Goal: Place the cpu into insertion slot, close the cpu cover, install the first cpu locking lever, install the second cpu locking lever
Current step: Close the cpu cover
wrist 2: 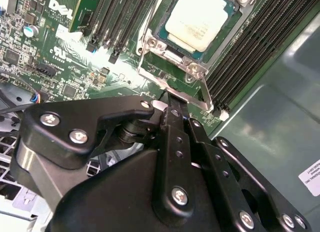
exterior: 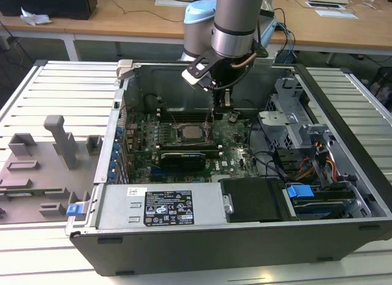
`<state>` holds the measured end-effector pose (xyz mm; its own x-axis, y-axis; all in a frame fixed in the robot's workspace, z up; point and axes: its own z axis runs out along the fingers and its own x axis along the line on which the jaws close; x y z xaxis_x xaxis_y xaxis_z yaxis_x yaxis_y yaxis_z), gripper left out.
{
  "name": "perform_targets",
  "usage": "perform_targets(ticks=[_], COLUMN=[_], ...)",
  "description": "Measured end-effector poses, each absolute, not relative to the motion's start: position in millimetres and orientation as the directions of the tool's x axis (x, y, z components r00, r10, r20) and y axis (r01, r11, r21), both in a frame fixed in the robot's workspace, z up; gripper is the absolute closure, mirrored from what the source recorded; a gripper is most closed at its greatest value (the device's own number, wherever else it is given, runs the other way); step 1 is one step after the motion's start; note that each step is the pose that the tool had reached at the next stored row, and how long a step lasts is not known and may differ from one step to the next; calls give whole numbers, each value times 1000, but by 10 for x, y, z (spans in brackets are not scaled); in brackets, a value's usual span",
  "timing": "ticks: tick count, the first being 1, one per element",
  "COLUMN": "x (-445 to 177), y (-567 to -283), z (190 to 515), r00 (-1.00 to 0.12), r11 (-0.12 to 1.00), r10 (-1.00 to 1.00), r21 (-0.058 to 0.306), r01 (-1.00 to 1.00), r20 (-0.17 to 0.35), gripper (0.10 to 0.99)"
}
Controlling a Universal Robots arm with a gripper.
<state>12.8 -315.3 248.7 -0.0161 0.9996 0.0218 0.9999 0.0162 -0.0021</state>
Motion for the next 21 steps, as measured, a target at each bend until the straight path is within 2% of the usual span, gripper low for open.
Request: perform_targets(ticks=[21], x=[14], y=[-3153], z=[2462], r00=[-16], r11=[16], r10=[1000], r21=[-2], r01=[1000], r20=[22], gripper=[980])
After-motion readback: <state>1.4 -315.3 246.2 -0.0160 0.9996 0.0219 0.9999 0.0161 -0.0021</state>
